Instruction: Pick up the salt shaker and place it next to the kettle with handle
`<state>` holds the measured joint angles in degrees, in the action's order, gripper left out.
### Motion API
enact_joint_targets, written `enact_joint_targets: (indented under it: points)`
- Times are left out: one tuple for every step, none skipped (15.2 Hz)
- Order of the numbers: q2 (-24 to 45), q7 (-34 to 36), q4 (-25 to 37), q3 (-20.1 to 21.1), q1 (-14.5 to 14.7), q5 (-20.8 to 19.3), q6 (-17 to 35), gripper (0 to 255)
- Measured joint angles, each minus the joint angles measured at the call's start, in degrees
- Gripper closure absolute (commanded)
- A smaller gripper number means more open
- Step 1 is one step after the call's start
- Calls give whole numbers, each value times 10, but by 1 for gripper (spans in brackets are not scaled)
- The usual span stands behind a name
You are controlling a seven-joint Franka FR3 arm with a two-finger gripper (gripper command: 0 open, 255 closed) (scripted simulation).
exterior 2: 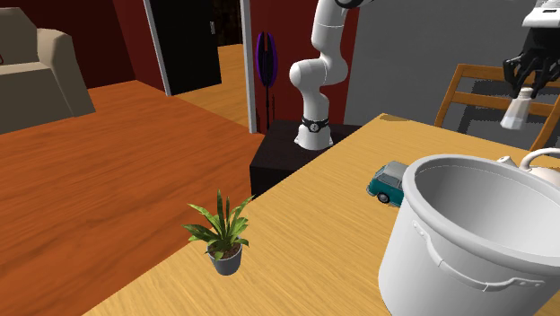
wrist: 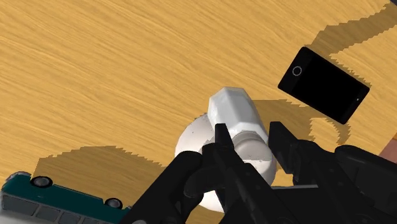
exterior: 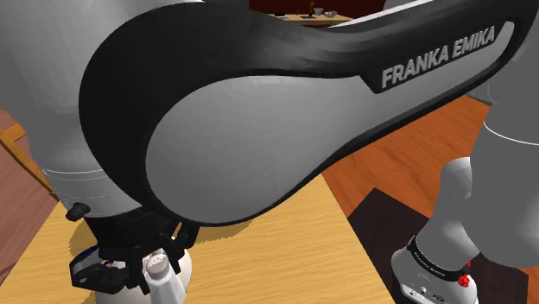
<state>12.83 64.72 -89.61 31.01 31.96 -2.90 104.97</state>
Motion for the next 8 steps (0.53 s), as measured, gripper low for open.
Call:
enact_joint_targets:
  points:
    - [-2, -1, -9, 0, -1, 1, 8, 255]
    - [0, -1, -15, -1, -1, 0, 15, 255]
    - [-2, -1, -25, 0, -2, 1, 23, 255]
    - [-3, -2, -32, -1, -3, 1, 29, 255]
    - [-2, -2, -39, -1, -3, 1, 37, 255]
    - [-1, -2, -46, -1, -3, 0, 45, 255]
    - [1, -2, -51, -2, -3, -1, 51, 255]
    - [2, -1, -58, -2, -3, -1, 59, 255]
